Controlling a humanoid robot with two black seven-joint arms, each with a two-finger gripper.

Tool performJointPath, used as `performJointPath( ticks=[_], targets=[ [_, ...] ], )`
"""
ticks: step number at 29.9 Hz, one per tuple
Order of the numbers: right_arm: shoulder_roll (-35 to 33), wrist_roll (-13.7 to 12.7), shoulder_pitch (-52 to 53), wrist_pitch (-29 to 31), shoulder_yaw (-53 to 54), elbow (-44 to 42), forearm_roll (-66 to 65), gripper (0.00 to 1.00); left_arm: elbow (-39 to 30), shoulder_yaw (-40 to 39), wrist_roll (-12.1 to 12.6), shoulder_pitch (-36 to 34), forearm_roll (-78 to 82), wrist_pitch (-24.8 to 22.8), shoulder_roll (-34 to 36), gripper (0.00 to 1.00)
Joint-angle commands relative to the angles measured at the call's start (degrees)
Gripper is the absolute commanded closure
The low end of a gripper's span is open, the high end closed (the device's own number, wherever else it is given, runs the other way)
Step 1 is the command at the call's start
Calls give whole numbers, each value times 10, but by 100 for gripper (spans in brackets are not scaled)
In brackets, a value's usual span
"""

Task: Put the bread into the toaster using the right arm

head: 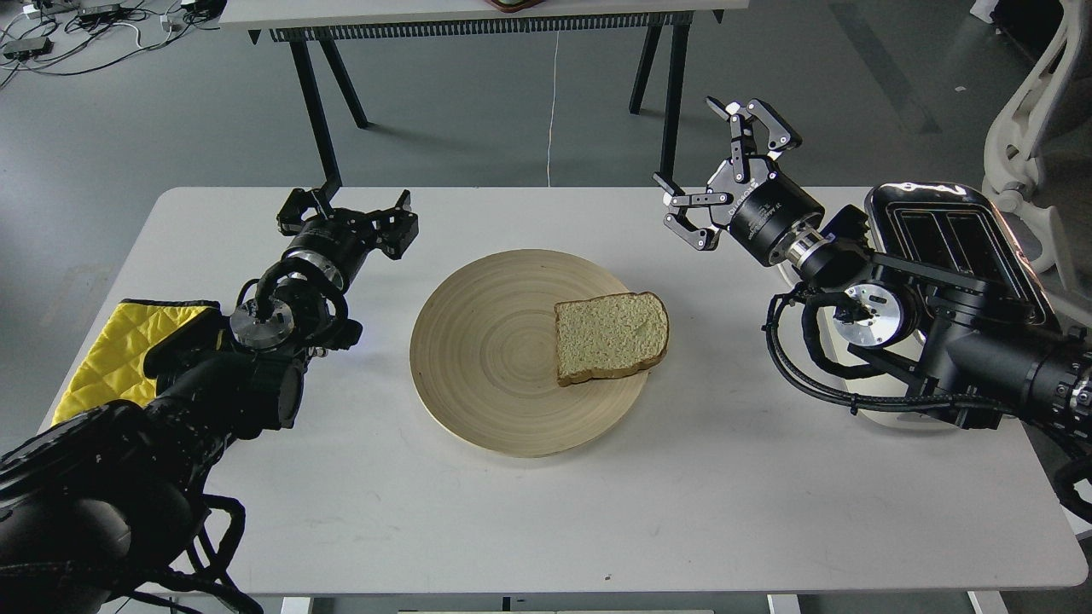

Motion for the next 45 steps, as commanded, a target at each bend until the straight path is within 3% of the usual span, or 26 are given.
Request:
performJointPath(
  ticks=[1, 32, 45],
  targets=[
    [1, 0, 2, 0, 6, 0, -1, 1, 0, 0, 0, 0, 0, 0, 1, 0],
    [-32, 0, 49, 0, 6, 10, -31, 1, 0, 0, 0, 0, 0, 0, 1, 0],
    [-126, 0, 240, 0, -219, 35, -211, 1, 0, 0, 1, -1, 0, 0, 0, 0]
  ],
)
